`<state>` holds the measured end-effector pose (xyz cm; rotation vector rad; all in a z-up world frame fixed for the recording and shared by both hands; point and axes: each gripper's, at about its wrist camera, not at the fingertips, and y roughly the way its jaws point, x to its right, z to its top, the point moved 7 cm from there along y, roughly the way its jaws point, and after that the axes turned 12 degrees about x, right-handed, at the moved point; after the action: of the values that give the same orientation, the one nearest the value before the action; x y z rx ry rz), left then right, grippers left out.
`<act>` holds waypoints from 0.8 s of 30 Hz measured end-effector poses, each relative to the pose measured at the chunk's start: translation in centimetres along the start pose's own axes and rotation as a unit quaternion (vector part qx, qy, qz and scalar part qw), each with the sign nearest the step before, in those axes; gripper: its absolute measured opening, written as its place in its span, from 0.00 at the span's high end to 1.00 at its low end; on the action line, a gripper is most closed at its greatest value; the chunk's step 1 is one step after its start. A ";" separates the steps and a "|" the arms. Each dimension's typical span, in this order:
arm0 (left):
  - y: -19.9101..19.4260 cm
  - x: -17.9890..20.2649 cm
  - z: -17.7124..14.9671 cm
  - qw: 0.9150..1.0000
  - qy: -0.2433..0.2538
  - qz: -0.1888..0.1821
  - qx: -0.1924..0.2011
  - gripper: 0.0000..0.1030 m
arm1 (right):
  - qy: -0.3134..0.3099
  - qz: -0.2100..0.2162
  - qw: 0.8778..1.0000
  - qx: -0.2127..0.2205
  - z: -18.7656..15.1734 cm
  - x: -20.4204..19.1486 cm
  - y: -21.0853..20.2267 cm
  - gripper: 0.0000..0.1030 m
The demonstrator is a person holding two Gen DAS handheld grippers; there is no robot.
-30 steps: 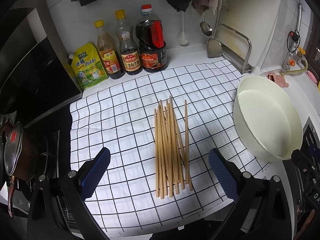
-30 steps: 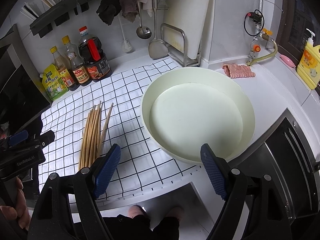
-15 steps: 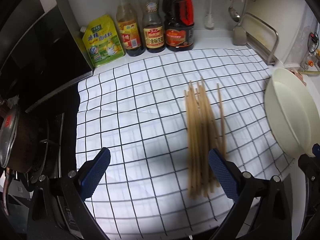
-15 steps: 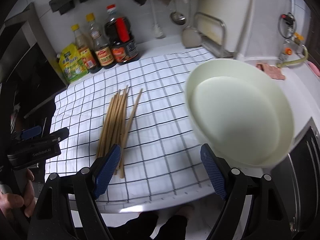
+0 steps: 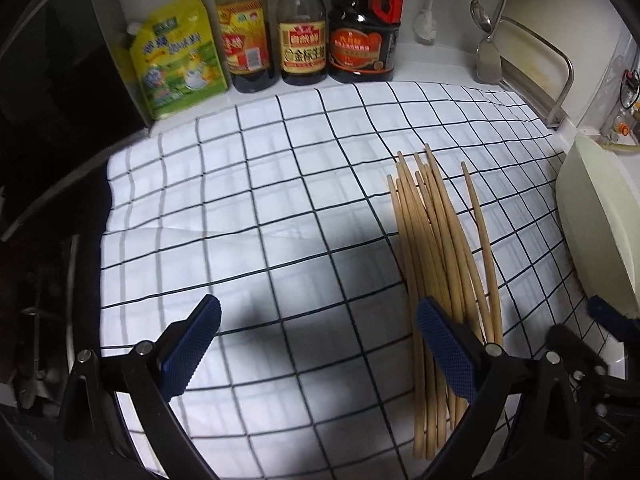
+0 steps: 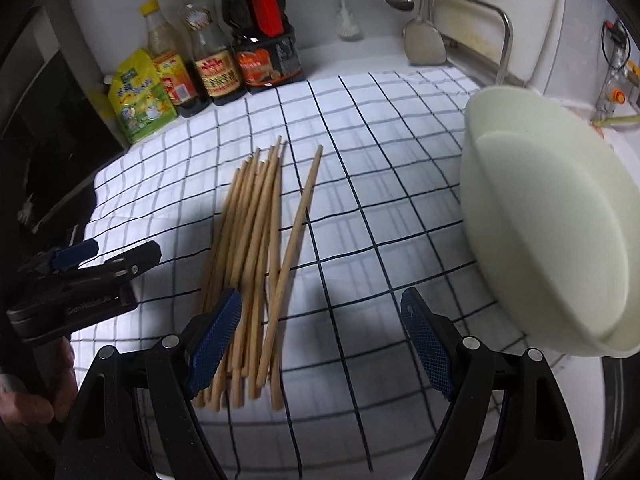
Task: Organize utensils
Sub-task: 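Lower the left tool onto one wooden chopstick while the right tool grasps another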
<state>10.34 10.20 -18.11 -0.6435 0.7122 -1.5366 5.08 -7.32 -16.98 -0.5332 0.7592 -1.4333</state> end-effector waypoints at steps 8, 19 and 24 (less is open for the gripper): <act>2.5 0.2 -0.3 1.000 0.005 -0.008 -0.003 0.06 | 0.008 -0.030 1.000 -0.001 -0.1 0.5 3.8 0.24; 3.7 0.7 -0.8 1.000 0.006 -0.019 -0.008 0.06 | -0.009 -0.055 0.998 -0.014 -0.6 0.4 6.1 0.24; 3.9 0.7 -0.9 1.000 0.000 -0.021 -0.011 0.06 | -0.019 -0.068 0.997 -0.015 -0.7 0.9 6.1 0.24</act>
<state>12.10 9.43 -21.66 -0.6785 0.7207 -1.5697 8.69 -7.62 -22.04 -0.6431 0.7264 -1.5353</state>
